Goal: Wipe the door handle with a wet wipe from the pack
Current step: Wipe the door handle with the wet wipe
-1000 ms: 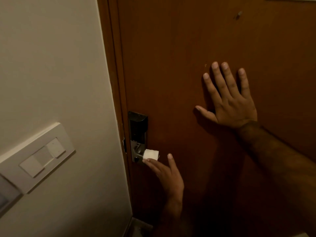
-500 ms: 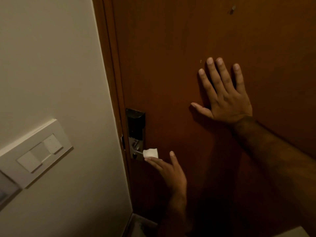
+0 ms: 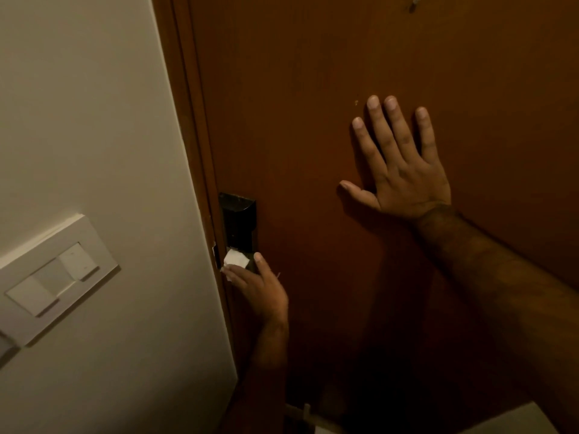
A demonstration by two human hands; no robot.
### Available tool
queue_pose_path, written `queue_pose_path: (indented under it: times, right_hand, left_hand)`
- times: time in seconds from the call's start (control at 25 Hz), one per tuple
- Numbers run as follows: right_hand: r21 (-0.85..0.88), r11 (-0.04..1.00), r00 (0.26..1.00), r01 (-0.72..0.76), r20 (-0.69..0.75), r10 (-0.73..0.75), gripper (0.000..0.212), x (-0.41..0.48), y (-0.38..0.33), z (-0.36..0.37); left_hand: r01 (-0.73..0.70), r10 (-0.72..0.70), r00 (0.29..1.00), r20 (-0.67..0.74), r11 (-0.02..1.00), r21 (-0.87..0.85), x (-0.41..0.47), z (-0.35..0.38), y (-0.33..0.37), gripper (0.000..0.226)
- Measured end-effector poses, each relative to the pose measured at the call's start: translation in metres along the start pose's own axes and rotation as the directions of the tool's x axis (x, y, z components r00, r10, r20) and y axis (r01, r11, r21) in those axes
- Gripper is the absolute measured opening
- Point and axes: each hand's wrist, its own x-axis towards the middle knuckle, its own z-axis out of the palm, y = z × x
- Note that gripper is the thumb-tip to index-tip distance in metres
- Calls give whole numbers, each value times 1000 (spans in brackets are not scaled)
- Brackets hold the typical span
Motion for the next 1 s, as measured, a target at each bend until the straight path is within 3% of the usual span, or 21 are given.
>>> queue_pose_path:
  times: [0.08,0.16,0.32,0.44,0.52,0.64,0.8,0.88,1.0]
  right_hand:
    - [-2,1000,1000,-1,-2,1,101,-1,0,0]
    - [0,1000,1000,-2,0,2,101,-1,0,1]
    - [1,1000,1000,3,-1,-3,101,0,0,2]
    - [-2,1000,1000,1,-1,-1,102,0,1,2]
    - [-13,1000,1000,1,-4,-1,102,-1,1,2]
    - [-18,1000,1000,0,1,0,102,-1,1,1]
    - [-19,1000,1000,1,-2,-1,101,-1,0,1]
    - [-14,1000,1000,-2,-4,2,101,0,0,1]
    - [-10,1000,1000,1,-6,-1,102,-1,0,1]
  left_hand:
    - [-171,165,985,46,936,307,-8,-11,-22,86]
    - [-338,298,941,162,784,520,-25,-20,-48,93]
    - [-583,406,810,423,484,653,-50,-28,-79,99]
    - [-621,411,779,473,407,670,-48,-33,-80,97]
    - [-570,391,819,419,469,675,-41,-37,-74,100]
    - [-398,302,917,260,683,612,-23,-37,-48,102]
    - [-157,125,985,122,940,302,3,-35,-13,101]
    - [-74,60,987,148,993,90,-2,-33,-10,108]
    - [-73,59,982,180,995,71,-39,-21,-20,122]
